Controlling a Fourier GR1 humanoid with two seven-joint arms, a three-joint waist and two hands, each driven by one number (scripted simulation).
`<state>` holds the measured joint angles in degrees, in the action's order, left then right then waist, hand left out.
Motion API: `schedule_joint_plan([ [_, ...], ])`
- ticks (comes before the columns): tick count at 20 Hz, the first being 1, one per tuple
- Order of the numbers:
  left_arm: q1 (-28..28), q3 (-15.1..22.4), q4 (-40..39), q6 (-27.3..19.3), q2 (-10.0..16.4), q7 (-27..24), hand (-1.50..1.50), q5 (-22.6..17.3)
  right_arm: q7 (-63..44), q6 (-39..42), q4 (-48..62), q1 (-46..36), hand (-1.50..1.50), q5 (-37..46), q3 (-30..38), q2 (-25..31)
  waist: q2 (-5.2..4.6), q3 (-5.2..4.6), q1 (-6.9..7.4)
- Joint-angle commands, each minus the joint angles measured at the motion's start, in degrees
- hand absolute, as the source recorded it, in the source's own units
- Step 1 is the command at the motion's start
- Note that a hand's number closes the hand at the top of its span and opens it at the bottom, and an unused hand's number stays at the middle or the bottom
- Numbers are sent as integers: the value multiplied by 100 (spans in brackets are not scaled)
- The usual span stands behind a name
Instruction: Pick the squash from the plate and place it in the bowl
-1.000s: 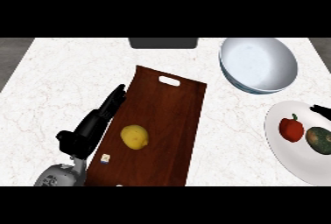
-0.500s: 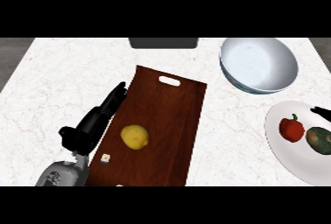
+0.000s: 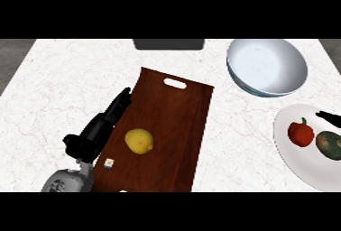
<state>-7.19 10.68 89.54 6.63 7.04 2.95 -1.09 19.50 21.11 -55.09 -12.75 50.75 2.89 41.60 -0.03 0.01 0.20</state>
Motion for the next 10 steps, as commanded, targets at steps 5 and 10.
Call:
schedule_joint_plan([
  [5, -7, -43, 177, 167, -71, 177, 0, 67, 778, -646, 517, -304, 150, 204, 156, -140, 1, 1, -5],
  [10, 101, -372, -61, 465, 56, -187, 0, -13, 731, -815, 641, -473, 150, 288, 283, -364, 2, -1, -7],
])
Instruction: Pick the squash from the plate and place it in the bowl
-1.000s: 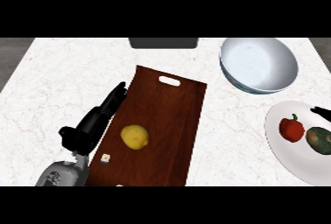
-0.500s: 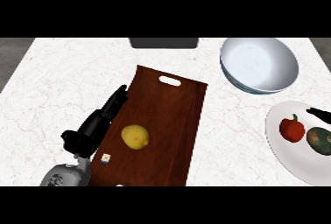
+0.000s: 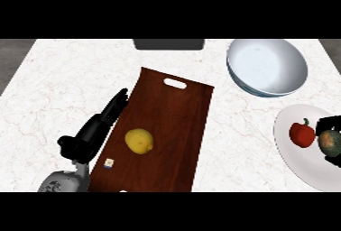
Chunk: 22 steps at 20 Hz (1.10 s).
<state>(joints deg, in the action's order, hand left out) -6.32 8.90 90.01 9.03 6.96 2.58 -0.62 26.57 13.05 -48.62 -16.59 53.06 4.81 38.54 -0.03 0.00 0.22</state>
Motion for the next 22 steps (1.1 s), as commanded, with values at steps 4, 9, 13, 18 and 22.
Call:
schedule_joint_plan([
  [4, -266, -244, 75, 119, -10, 260, 0, -108, -312, 173, -400, -475, 150, 148, -127, -339, 4, -2, 6],
  [9, -143, 71, 20, 139, -100, 183, 0, 44, -1843, 720, -1560, -1152, 150, 771, -1606, -2273, 50, -33, 261],
  [13, -231, -173, 10, 85, -63, 243, 0, -69, -3561, 743, -2301, -1434, 150, 1341, -1981, -3168, 67, -16, 9],
  [18, -59, -119, 335, 98, 5, 448, 0, -23, -4463, 293, -3076, -1661, 150, 1603, -1843, -3673, 59, -2, -2],
  [22, -29, -101, 196, 68, -88, 224, 0, 12, -4684, -26, -3935, -1838, 150, 1257, -1510, -3833, 49, 0, -49],
])
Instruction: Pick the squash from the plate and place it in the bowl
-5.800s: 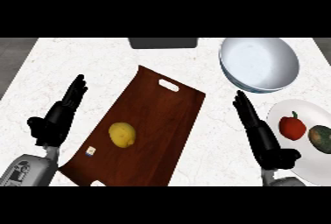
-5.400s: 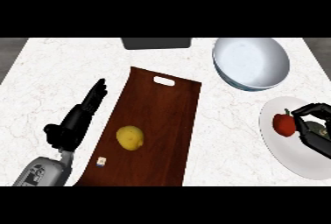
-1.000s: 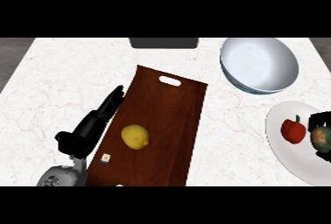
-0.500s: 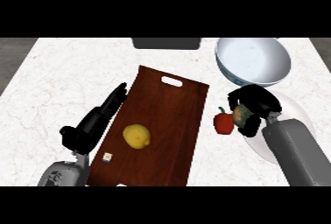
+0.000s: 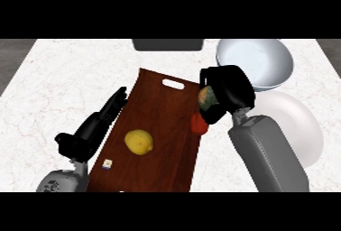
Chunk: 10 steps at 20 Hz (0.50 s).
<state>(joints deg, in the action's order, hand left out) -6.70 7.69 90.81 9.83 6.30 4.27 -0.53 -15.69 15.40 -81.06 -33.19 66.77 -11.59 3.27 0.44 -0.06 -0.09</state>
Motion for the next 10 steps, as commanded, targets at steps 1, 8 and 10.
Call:
schedule_joint_plan([
  [1, -84, -108, -200, 13, 43, -131, 0, 23, -413, -521, -819, -134, 150, -263, 158, -311, -21, 6, -36],
  [8, 150, 71, 137, 28, -44, -82, 0, 139, -736, -364, -863, -725, 150, -893, 1245, -310, -41, 6, 28],
  [10, -36, 240, 434, -220, -263, 454, 0, 267, -471, -439, -381, -865, 150, -914, 1545, 89, -44, 7, 38],
])
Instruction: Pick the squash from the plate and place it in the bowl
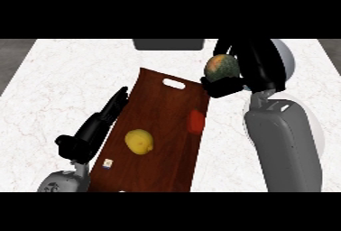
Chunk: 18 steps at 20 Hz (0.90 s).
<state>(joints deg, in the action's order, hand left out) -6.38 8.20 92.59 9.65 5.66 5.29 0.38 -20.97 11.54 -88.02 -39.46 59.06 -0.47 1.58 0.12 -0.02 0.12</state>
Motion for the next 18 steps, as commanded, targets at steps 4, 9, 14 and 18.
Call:
schedule_joint_plan([
  [4, -35, -33, -40, 59, -85, -22, 0, -13, 239, -508, 938, -371, 150, 295, 433, 630, -18, 1, 27],
  [9, 58, -3, 122, 83, -45, 178, 0, 13, 859, -1558, 1964, -628, 150, 638, 720, 1157, -33, 3, 65],
  [14, 198, 214, 142, -63, -218, 7, 0, 283, 1388, -2088, 3555, -1084, 150, 602, 1057, 1506, -43, 3, 102],
  [18, -289, 86, -201, -56, -306, 0, 0, 177, 1198, -811, 4403, -1361, 150, 239, 1291, 1690, -88, 2, 146],
])
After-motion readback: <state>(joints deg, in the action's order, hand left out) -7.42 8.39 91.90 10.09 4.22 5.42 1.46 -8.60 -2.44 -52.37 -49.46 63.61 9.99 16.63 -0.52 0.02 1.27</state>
